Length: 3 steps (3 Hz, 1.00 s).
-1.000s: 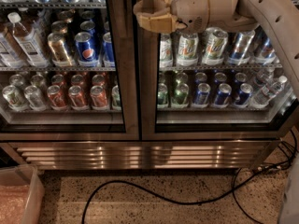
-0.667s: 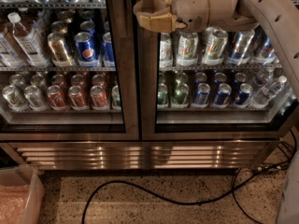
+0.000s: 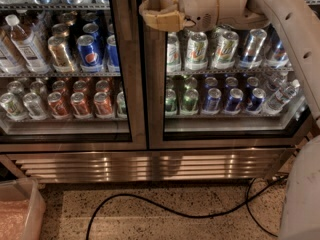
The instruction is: Open right fridge door
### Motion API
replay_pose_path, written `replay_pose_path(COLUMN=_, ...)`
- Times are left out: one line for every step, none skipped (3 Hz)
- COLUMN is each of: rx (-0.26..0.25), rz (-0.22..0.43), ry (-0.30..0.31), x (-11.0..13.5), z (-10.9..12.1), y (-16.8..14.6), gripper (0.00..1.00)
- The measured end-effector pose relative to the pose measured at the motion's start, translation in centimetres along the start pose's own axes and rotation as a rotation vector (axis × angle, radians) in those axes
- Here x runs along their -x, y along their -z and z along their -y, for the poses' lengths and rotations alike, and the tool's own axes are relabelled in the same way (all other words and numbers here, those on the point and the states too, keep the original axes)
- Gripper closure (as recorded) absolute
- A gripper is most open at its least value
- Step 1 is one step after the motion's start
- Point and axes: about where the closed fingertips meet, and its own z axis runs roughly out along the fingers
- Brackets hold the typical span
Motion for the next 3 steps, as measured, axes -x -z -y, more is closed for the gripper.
replay_pose_path(rx=0.0, rz=0.0, ry=0.0, x=-0.2, z=0.7, y=-0.7, gripper=1.0)
replay_pose_path(rx=0.0, rz=0.0, ry=0.0, x=-0.3, z=1.4, y=-1.4, gripper=1.0)
replay_pose_path(rx=0.0, rz=0.0, ry=0.0, x=-0.3, z=1.8, y=-2.2, gripper=1.0)
